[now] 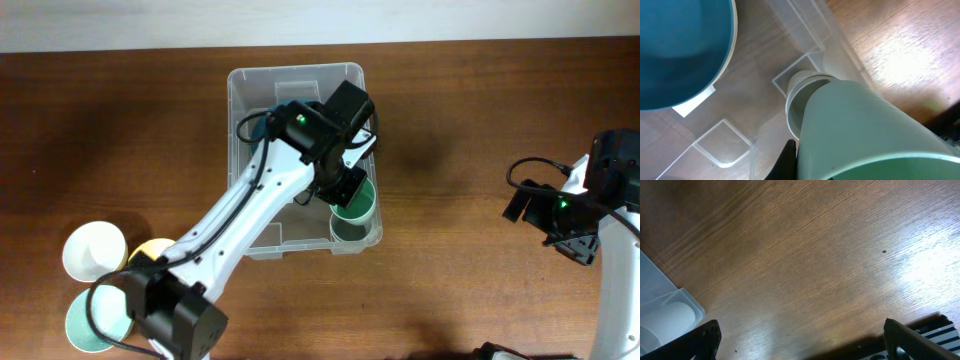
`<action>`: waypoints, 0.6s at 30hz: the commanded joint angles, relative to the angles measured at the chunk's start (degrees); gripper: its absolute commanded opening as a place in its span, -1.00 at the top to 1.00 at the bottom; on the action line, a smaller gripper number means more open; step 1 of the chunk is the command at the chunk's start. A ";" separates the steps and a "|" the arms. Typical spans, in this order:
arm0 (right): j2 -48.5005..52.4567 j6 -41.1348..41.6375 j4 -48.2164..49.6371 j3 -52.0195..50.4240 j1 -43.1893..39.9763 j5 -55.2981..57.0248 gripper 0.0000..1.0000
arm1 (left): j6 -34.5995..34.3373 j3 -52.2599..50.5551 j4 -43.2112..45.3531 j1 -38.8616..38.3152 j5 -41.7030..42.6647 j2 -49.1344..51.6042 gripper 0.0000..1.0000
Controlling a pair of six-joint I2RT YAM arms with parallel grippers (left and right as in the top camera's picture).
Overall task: Pack container
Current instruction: 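Carry the mint-green cup into the bin and nest it on the grey cup, then open the left gripper and withdraw it to the left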
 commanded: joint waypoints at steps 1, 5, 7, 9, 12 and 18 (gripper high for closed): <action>-0.07 -0.57 -0.02 -0.09 -0.31 0.55 -0.99 | 0.02 -0.50 -0.90 0.09 0.20 1.38 0.99; -0.07 -0.57 -0.02 -0.09 -0.31 0.57 -0.99 | -0.02 -0.55 -2.21 0.09 -1.09 3.08 0.99; -0.07 -0.57 -0.02 -0.09 -0.31 0.57 -0.99 | -0.02 -0.57 -2.78 0.09 -1.07 3.78 0.99; -0.07 -0.57 -0.02 -0.09 -0.31 0.57 -0.99 | 0.00 -0.61 -3.19 0.09 -1.05 4.28 0.99; -0.07 -0.57 -0.02 -0.09 -0.31 0.57 -0.98 | 0.04 -0.61 -3.39 0.09 -1.07 4.44 0.50; -0.07 -0.57 -0.02 -0.09 -0.31 0.57 -0.99 | 0.04 -0.04 -3.39 0.85 -1.16 3.93 -0.72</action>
